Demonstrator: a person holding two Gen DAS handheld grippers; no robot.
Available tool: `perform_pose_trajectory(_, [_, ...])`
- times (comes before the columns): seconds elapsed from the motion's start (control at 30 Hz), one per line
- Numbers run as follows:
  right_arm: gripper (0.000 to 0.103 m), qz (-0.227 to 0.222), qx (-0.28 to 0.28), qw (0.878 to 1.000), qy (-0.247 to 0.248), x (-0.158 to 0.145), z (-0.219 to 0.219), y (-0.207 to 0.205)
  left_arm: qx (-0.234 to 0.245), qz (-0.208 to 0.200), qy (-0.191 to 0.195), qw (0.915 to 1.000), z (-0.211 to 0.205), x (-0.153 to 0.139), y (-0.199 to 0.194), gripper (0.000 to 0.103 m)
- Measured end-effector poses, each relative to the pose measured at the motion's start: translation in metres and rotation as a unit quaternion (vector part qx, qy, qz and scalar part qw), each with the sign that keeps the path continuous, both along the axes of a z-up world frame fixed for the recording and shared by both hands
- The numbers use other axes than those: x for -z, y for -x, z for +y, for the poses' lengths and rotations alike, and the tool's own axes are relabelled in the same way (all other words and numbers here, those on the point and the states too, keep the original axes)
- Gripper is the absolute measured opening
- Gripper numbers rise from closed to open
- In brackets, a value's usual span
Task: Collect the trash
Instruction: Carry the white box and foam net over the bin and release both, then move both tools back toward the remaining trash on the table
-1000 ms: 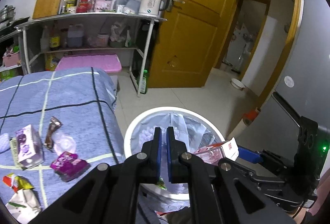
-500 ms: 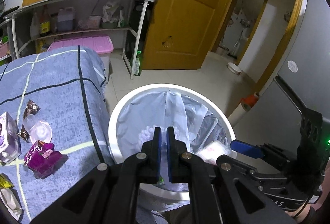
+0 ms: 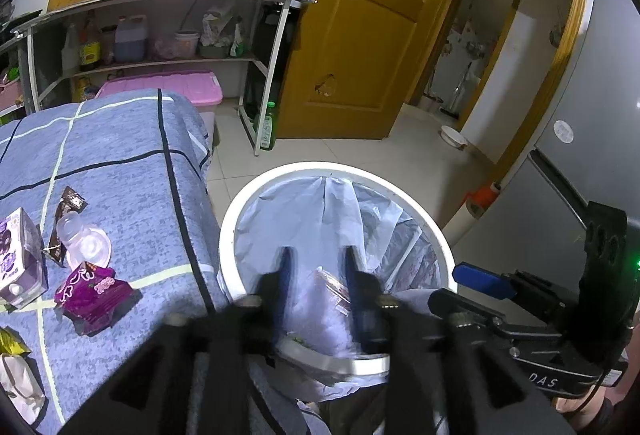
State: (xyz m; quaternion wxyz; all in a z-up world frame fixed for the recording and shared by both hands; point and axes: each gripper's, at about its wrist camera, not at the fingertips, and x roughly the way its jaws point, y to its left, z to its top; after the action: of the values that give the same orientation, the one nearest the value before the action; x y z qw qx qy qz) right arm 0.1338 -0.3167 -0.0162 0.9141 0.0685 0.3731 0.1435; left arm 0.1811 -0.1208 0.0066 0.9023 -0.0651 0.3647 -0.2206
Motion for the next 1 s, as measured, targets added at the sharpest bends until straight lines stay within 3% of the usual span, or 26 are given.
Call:
perform_pose_trajectory(0.03, [0.054,-0.001,0.0,1.0,0.0,-0.001,0.0,0.001,0.0,-0.002,0.004,1.0,0.001,-0.001,0.001,0.053])
perform_pose_trajectory(0.53, [0.054,-0.028,-0.015,1.0,0.002,-0.022,0.014,0.014,-0.038,-0.025,0.012,0.9989,0.036,-0.012,0.033,0.053])
perform_pose_trajectory(1.0, [0.054,-0.046,-0.068,0.997,0.013,-0.033,0.058,0.036,-0.098,-0.041,0.002,0.9943,0.081,-0.013,0.076,0.053])
